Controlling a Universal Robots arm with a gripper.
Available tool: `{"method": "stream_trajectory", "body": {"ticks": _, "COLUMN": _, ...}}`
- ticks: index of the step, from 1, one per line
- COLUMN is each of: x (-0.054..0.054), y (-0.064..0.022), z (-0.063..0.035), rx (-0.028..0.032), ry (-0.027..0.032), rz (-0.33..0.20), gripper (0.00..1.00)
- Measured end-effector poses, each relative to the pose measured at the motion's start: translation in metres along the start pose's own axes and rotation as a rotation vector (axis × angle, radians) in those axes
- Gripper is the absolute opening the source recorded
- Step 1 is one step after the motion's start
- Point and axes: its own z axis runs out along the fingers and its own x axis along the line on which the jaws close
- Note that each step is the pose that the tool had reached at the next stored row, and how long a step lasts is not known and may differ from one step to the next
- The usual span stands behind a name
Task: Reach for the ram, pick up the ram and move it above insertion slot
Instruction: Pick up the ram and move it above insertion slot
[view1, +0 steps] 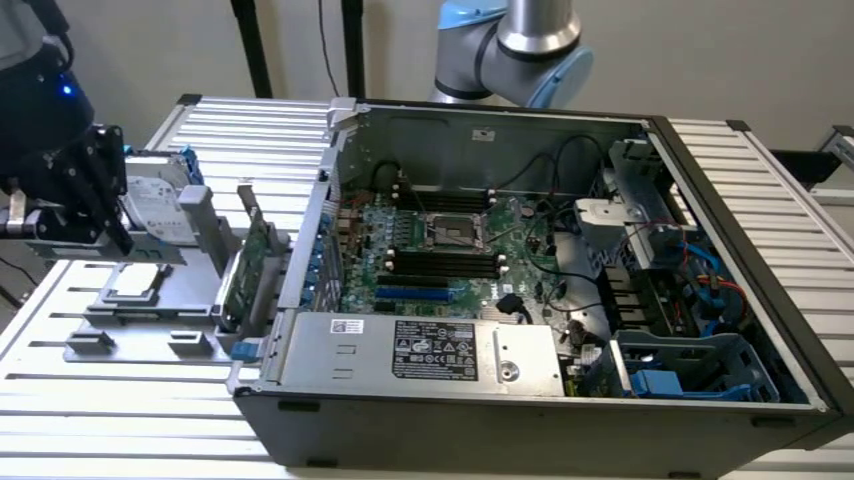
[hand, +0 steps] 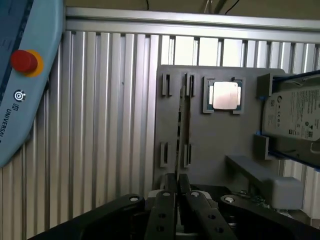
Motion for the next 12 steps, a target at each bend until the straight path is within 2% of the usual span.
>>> {"method": "stream_trajectory", "body": {"ticks": 8, "x": -0.001, "y": -0.0198, "z": -0.0275, "rx": -0.0016, "ry": -0.0035, "rz": -0.002, "gripper": 0.14}}
{"method": "stream_trajectory", "body": {"ticks": 12, "x": -0.001, "y": -0.0331, "z": -0.0355, "rx": -0.0022, "ry": -0.014, "rz": -0.003, "gripper": 0.14}}
